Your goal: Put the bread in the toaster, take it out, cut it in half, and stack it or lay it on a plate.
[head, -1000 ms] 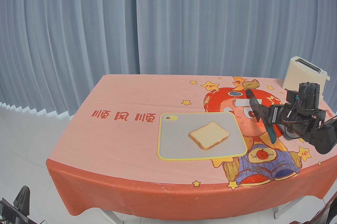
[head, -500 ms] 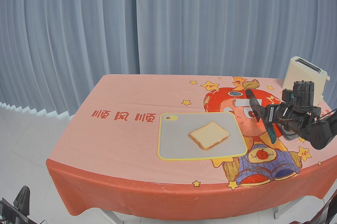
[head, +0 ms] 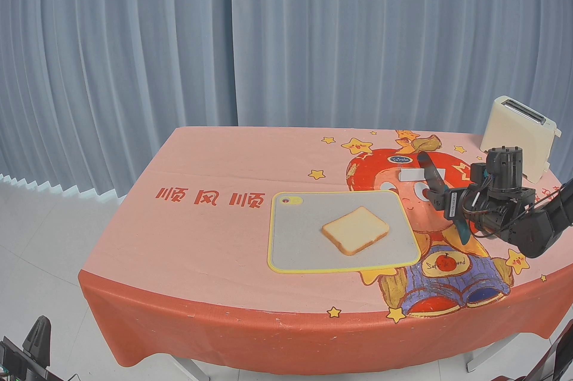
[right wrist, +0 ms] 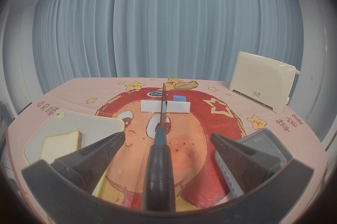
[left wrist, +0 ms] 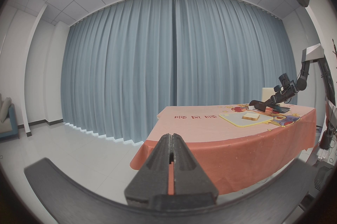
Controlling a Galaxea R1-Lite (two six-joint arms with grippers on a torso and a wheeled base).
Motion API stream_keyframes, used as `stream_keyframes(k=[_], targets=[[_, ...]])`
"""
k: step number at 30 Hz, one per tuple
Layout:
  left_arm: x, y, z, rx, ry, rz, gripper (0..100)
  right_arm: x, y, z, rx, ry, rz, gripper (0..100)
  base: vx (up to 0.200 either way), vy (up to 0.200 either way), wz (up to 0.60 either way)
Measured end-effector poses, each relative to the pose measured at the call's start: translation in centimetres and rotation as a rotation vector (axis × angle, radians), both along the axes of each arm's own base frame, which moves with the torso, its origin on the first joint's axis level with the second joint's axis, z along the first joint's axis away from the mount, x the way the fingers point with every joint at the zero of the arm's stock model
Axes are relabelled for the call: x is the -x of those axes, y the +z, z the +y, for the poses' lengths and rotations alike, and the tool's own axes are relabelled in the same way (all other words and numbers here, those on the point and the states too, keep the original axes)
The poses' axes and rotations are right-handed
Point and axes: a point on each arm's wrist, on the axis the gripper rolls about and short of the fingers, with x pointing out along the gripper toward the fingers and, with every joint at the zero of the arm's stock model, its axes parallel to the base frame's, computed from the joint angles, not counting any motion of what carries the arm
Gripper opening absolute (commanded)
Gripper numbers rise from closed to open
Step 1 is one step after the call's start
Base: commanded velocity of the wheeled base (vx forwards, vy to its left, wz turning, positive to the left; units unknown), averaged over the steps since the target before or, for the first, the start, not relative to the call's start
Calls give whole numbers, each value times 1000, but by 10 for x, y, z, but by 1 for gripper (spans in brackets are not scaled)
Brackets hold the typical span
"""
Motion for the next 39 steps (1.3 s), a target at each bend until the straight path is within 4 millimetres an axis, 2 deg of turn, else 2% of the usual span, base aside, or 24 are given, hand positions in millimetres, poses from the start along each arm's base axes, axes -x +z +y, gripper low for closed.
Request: stream_keyframes(k=[10,11,26,39], targets=[[0,0,0,0,-1,0,0,-2,-7,3,6,8,21,100,0,0,0],[0,0,0,0,0,0,0,-2,-7,3,7,9,22,0,0,0,0],[0,0,0,0,-1,0,0,0,-5,4,4,12,16,0,0,0,0],[0,0,0,0,-1,0,0,3,11,4,-12,13,-36,0,0,0,0]])
